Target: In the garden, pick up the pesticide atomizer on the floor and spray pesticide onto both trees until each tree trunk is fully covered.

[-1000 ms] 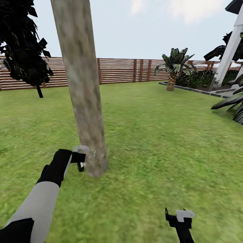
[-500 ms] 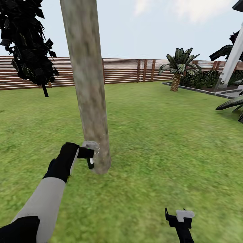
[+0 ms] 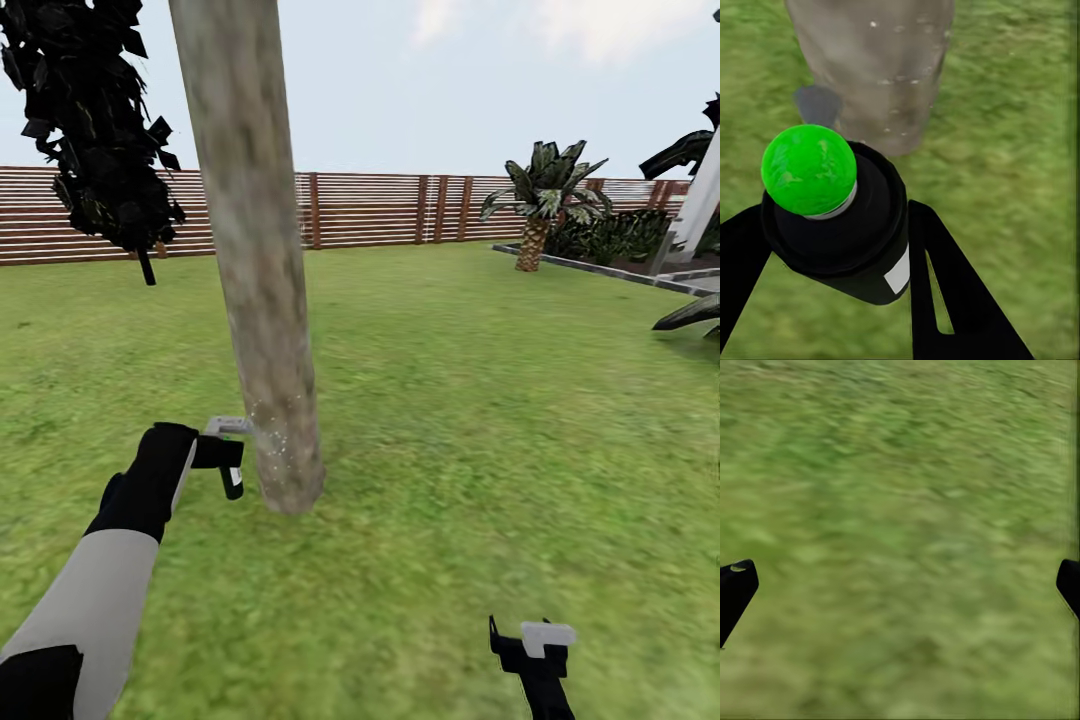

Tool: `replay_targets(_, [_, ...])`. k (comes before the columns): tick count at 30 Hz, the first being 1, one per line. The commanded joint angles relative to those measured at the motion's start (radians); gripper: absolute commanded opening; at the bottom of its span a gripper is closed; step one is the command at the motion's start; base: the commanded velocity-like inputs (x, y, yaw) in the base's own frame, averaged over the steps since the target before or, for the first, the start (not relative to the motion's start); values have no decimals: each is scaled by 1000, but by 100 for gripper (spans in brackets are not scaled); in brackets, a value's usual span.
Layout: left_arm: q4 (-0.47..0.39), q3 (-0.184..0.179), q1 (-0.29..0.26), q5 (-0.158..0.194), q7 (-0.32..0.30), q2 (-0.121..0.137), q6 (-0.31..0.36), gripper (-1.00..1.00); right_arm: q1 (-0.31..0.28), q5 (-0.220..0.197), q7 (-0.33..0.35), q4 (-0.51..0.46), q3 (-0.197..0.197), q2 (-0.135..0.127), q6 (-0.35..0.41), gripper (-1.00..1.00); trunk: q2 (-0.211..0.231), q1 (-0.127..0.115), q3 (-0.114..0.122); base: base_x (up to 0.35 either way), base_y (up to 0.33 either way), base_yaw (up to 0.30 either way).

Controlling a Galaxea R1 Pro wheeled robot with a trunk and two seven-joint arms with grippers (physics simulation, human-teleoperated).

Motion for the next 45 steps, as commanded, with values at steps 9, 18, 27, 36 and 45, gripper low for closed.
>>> replay_targets(9, [19, 10, 23, -18, 1, 13, 0, -100, 0, 11, -6, 2, -3, 0, -2, 100, 0, 0, -1, 45, -273, 0])
replay_targets(18, [73, 12, 62, -13, 88, 11, -49, -100, -1, 11, -6, 2, -2, 2, -2, 100, 0, 0, -1, 39, -273, 140])
replay_targets(27, [95, 16, 63, -6, 90, 3, -58, -100, -1, 11, -6, 3, -2, 2, -2, 100, 0, 0, -1, 67, -268, 247])
replay_targets(36, [95, 15, 63, -5, 90, 2, -58, -100, -1, 11, -5, 3, -2, 2, -2, 100, 0, 0, -1, 229, -199, 5])
replay_targets(45, [95, 15, 63, -5, 90, 1, -58, -100, -1, 11, -5, 3, -2, 2, -2, 100, 0, 0, -1, 43, -261, 0])
